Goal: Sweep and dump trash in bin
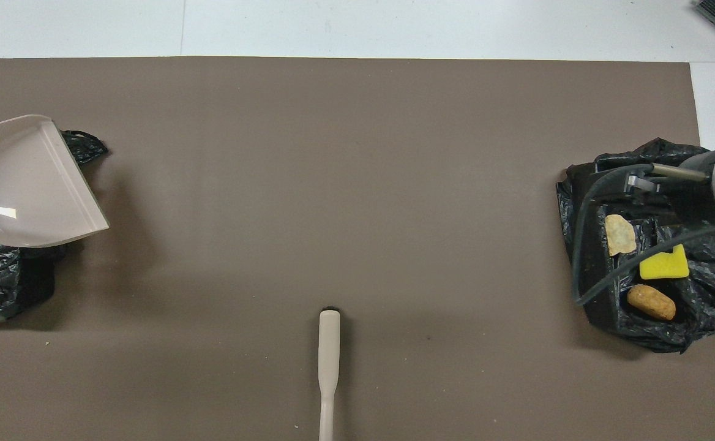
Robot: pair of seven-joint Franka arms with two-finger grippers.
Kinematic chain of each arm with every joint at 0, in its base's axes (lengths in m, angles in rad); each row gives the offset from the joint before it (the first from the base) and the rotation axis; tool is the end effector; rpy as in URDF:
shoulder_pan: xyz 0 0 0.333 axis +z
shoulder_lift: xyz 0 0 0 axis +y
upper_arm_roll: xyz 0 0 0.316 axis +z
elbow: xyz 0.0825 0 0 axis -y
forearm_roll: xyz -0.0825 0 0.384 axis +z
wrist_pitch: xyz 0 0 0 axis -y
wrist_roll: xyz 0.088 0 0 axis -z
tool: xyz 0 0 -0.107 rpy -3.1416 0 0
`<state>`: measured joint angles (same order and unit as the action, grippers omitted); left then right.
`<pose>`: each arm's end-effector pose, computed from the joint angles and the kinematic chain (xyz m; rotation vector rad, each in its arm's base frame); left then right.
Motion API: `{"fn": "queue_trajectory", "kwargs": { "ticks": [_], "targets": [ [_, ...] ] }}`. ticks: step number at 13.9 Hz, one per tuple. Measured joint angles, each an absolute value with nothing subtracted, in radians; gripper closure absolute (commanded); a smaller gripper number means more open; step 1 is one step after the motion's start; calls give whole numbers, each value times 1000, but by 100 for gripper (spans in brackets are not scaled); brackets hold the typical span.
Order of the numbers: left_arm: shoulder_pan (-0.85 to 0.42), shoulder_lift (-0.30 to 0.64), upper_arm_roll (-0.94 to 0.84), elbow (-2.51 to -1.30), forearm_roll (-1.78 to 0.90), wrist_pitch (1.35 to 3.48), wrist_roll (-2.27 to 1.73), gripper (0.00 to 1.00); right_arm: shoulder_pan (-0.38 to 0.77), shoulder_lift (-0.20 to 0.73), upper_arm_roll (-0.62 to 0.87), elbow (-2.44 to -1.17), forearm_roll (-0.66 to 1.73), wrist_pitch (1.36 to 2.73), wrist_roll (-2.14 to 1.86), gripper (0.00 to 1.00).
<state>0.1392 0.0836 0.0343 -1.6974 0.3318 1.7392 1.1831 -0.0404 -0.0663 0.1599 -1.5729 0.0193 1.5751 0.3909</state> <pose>0.5721 0.1296 0.5359 -2.4853 1.4774 0.3480 0.5302 0.0690 0.6595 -3.0860 0.4204 -0.0985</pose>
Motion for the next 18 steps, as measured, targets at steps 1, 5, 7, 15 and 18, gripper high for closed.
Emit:
{"fn": "queue_trajectory", "kwargs": {
  "ticks": [1,5,7,15,18],
  "targets": [
    [122,84,34,-1698,305,1720,1140,100,-37,-56,147,-1547,16,1543,390,0],
    [-5,79,29,-1701,210,1651,852,100,-33,-6,105,-1450,-2,1436,337,0],
    [-68,75,27,-1710,148,1648,682,100,-32,8,104,-1435,-8,1431,334,0],
    [-371,74,25,-1749,24,1705,121,100,-2,8,58,-1430,-8,1430,327,0],
    [-495,106,25,-1764,8,1790,-101,100,7,6,46,-1431,-8,1430,304,0]
  ]
}}
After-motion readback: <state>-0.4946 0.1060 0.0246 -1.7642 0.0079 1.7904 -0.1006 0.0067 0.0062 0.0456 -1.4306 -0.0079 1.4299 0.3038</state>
